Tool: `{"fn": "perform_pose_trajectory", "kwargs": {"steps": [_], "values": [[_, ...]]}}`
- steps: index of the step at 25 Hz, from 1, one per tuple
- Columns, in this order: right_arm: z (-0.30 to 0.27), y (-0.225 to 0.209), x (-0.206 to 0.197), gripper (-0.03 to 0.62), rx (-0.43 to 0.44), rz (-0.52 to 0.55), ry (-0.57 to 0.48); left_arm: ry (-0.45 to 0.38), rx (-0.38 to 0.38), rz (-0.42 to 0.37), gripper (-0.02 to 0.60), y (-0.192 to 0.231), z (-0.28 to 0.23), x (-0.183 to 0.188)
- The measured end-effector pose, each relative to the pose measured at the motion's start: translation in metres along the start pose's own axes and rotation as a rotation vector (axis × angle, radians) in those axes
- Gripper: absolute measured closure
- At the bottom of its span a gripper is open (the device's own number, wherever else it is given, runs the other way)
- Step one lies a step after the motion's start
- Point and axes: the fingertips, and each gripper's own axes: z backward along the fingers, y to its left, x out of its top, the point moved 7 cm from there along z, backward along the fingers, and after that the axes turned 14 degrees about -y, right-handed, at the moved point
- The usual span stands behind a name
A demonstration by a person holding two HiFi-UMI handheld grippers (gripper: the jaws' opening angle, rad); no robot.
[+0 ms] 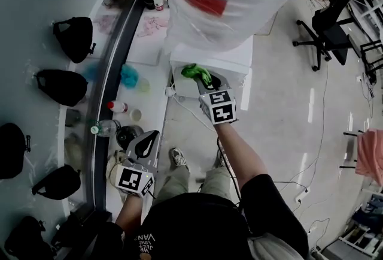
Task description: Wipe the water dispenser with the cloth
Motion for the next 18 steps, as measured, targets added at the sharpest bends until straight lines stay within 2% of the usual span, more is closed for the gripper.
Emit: {"fn": "perform_pose_trajectory", "kwargs": {"steps": [10,18], "values": [[0.078,-0.101,-0.025,0.5,-0.198,-0.033,0.025,0.008,-0.136,-0.006,0.58,-0.052,-0.043,-0.003],[0.117,-0.146,-0.038,0.5,-0.32,-0.043,0.038,0.017,-0.159,-0.004,0.58,-0.066,-0.052,-0.006]]}}
